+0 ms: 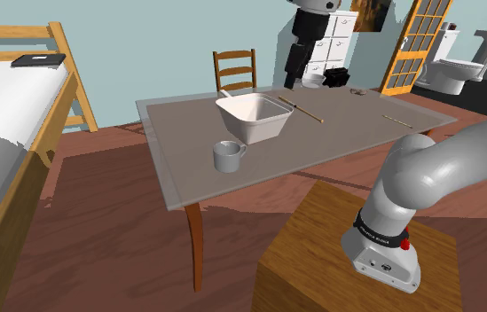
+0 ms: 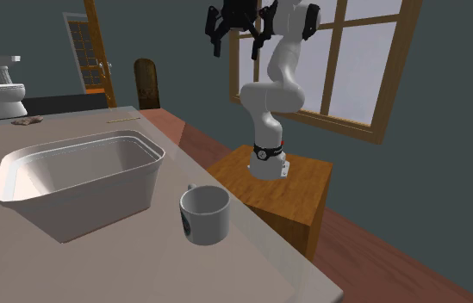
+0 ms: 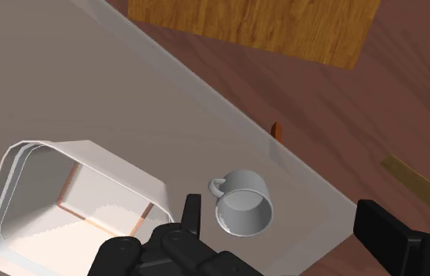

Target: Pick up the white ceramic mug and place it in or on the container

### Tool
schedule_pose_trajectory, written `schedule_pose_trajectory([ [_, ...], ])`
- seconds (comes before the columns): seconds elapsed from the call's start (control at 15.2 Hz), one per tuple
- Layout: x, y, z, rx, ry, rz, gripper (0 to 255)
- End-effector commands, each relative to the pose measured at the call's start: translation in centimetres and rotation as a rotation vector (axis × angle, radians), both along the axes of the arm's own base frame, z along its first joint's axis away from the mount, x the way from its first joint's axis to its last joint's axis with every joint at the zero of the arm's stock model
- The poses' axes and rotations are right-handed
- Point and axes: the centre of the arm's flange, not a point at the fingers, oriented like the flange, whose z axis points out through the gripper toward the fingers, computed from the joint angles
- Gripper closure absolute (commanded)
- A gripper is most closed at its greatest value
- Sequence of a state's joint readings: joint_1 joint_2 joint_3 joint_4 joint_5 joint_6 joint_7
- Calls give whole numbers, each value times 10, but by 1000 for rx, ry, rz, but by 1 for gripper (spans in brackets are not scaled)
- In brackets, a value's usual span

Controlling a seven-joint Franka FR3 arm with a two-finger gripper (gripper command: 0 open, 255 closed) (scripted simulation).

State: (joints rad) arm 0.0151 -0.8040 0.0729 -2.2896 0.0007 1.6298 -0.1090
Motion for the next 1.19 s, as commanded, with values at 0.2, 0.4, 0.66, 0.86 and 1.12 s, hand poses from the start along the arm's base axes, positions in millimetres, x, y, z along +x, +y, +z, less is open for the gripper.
schedule_pose_trajectory([
  [0.2, 25, 11, -30, -1, 9, 2, 0],
  [0.4, 49, 22, -60, -2, 18, 4, 0],
  [0.66, 81, 37, -100, -4, 30, 6, 0],
  [0.86, 105, 47, -131, -5, 40, 8, 0],
  [1.12, 137, 62, -172, -6, 52, 10, 0],
])
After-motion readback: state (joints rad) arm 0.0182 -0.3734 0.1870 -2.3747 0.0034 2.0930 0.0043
